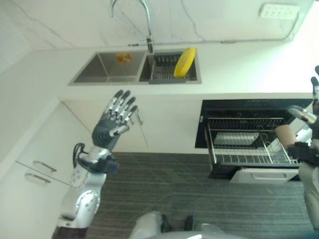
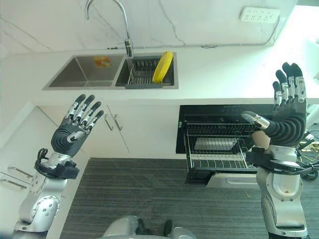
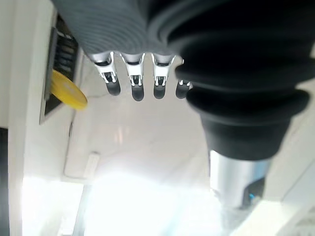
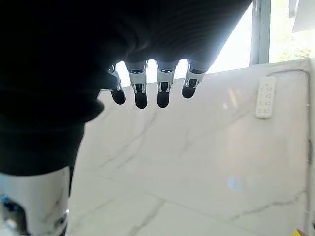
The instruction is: Place the dishes in the dishwasher.
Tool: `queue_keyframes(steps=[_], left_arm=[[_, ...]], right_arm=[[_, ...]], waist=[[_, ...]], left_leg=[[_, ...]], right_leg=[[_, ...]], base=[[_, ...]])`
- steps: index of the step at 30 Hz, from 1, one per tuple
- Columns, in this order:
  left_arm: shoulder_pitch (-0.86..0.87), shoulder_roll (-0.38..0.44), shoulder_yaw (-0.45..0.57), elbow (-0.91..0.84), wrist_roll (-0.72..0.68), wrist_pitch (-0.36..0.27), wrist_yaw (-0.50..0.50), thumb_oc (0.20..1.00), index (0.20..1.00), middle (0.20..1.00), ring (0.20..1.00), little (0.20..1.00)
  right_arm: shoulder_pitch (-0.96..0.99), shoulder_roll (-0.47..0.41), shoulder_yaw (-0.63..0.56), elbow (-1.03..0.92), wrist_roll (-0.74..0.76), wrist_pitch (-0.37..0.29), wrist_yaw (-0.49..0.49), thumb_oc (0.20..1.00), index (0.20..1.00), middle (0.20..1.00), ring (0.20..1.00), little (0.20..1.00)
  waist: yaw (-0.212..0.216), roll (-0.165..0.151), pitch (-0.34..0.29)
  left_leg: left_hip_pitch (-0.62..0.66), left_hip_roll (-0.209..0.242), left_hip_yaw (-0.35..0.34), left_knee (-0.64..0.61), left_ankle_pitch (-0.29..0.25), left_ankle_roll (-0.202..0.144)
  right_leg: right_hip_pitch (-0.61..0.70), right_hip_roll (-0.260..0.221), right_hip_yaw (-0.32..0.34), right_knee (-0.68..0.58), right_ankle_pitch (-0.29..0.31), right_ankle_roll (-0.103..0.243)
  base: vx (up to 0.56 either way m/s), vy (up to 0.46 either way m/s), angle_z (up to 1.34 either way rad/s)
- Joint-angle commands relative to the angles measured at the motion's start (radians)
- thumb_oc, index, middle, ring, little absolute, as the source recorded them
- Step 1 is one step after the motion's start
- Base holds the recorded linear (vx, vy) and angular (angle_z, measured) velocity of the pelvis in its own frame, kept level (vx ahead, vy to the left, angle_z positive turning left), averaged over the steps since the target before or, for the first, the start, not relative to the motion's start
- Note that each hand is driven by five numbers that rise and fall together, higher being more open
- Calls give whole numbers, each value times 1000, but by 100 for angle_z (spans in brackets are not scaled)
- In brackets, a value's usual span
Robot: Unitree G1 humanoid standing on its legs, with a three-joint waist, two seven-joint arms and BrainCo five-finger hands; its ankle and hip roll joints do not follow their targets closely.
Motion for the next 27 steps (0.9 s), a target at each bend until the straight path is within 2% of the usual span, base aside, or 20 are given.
queue_keyframes(steps=[1,2,4,5,8,9,10,12,14,16,20,22,24,26,27], left_arm=[[-32,34,7,-46,8,-57,-19,1000,1000,1000,1000,1000],[-44,41,0,-36,8,-61,-14,1000,1000,1000,1000,1000],[-63,34,-14,-22,-4,-69,-20,1000,1000,1000,1000,1000],[-68,28,-21,-14,-9,-81,-30,1000,1000,1000,1000,1000],[-66,25,-18,-14,-10,-99,-48,1000,1000,1000,1000,1000],[-65,27,-14,-14,-2,-95,-49,1000,1000,1000,1000,1000],[-72,33,-6,-17,-2,-68,-63,1000,1000,1000,1000,1000],[-79,35,3,-25,-8,-47,-80,1000,1000,1000,1000,1000],[-78,43,20,-36,32,-27,-97,1000,1000,1000,1000,1000],[-90,42,21,-28,21,6,-86,1000,1000,1000,1000,1000],[-131,35,2,-7,53,29,-72,1000,1000,1000,1000,1000],[-124,39,2,-17,160,21,-30,1000,1000,1000,1000,1000],[-119,58,3,-7,342,-28,55,1000,1000,1000,1000,1000],[-124,81,16,-8,330,-39,69,1000,1000,1000,1000,1000],[-128,79,28,-8,319,-37,66,1000,1000,1000,1000,1000]], right_arm=[[-30,-52,-32,-14,6,-52,25,1000,1000,1000,1000,1000],[-24,-75,-53,-5,3,-64,33,1000,1000,1000,1000,1000],[-37,-101,-76,-1,36,-58,36,1000,1000,1000,1000,1000],[-48,-106,-82,2,37,-56,42,1000,1000,1000,1000,1000],[-65,-109,-84,-8,18,-41,54,1000,1000,1000,1000,1000],[-60,-104,-85,-13,16,-36,55,1000,1000,1000,1000,1000],[-38,-91,-93,-24,23,-36,50,1000,1000,1000,1000,1000],[-12,-69,-101,-38,21,-44,51,1000,1000,1000,1000,1000],[14,-37,-97,-70,21,-49,46,1000,1000,1000,1000,1000],[3,-9,-74,-68,149,-43,93,1000,1000,1000,1000,1000],[-31,40,-19,-50,80,-32,98,1000,1000,1000,1000,1000],[-24,55,-6,-52,84,-26,122,1000,1000,1000,1000,1000],[-28,52,2,-44,114,-14,148,1000,1000,1000,1000,1000],[-31,40,-3,-39,121,7,162,1000,1000,1000,1000,1000],[-49,37,4,-30,112,21,178,1000,1000,1000,1000,1000]], waist=[[-8,23,-1],[-18,33,-17],[-20,44,-24],[-19,47,-26],[-10,54,-31],[-7,54,-33],[1,49,-37],[11,41,-39],[35,23,-39],[46,15,-43],[56,14,-44],[62,20,-43],[56,27,-35],[61,23,-32],[66,13,-29]], left_leg=[[209,4,1,-370,157,-39],[238,29,5,-513,198,-60],[226,68,-5,-550,243,-94],[216,73,-12,-550,250,-99],[214,59,-2,-548,217,-88],[218,50,1,-547,210,-82],[228,22,-10,-548,193,-65],[236,-6,-31,-547,175,-48],[256,-74,-81,-546,136,-2],[268,-102,-100,-547,119,25],[285,-145,-141,-549,98,66],[298,-165,-151,-550,83,87],[314,-168,-137,-550,70,94],[314,-167,-121,-550,66,91],[320,-167,-108,-550,59,84]], right_leg=[[134,-63,-1,-119,11,143],[142,-71,4,-137,7,157],[155,-78,8,-142,-3,162],[162,-83,9,-141,-9,165],[184,-131,0,-130,-19,193],[189,-150,-6,-120,-19,209],[195,-182,-13,-98,-20,239],[192,-205,-18,-69,-16,252],[154,-250,-14,26,24,255],[136,-262,-14,72,36,249],[92,-274,8,189,86,240],[53,-282,-3,293,124,239],[2,-286,-17,375,149,240],[-23,-268,-46,345,118,231],[-23,-266,-81,278,123,236]], base=[[192,434,-22],[198,454,-21],[178,456,-3],[156,454,3],[164,443,-7],[197,523,-11],[140,392,-7],[132,333,-17],[197,428,7],[182,327,15],[162,268,15],[186,320,21],[143,246,-9],[144,83,-28],[174,-42,-27]])
